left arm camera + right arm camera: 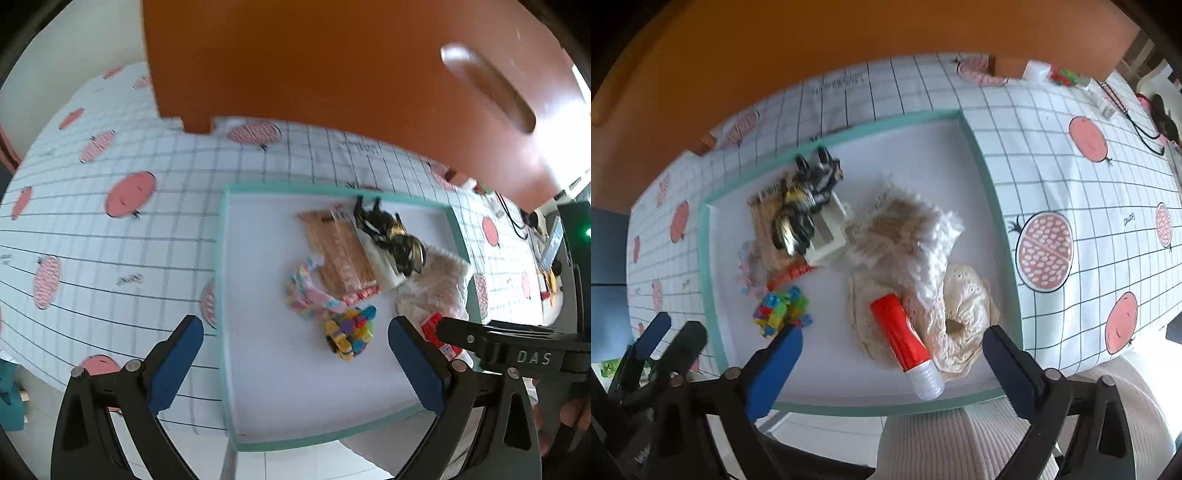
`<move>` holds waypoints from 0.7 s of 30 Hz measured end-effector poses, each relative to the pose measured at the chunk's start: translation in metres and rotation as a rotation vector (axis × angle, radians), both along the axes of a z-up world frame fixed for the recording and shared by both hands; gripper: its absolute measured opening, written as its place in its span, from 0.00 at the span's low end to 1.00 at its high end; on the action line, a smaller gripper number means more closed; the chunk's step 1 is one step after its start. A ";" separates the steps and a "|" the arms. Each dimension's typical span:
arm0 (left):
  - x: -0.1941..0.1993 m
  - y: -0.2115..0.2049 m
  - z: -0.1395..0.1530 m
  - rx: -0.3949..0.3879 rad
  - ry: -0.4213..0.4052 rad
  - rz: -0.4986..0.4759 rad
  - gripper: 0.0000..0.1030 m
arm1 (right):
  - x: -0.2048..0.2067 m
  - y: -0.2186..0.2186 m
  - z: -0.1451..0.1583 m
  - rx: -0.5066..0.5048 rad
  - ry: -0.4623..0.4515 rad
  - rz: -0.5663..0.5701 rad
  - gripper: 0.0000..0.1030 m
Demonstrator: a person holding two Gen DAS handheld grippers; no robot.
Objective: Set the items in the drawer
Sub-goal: 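Grasp the colourful block toy with the left tool while the right tool grasps the red glue stick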
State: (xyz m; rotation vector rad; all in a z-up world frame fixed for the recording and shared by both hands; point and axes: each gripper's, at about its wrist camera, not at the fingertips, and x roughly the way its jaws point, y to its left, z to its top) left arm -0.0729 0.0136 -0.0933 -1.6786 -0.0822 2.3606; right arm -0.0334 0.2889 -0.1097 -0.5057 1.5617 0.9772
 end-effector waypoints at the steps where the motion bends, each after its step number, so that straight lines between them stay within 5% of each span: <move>1: 0.001 0.002 -0.003 0.005 -0.009 -0.005 0.97 | -0.002 -0.001 -0.001 -0.007 -0.003 -0.004 0.89; 7: 0.004 0.010 -0.015 0.006 -0.029 -0.033 0.97 | -0.010 -0.003 -0.004 -0.042 -0.010 -0.042 0.75; 21: 0.008 0.020 -0.025 0.024 -0.026 -0.039 0.91 | -0.017 -0.012 -0.013 -0.114 0.008 -0.068 0.25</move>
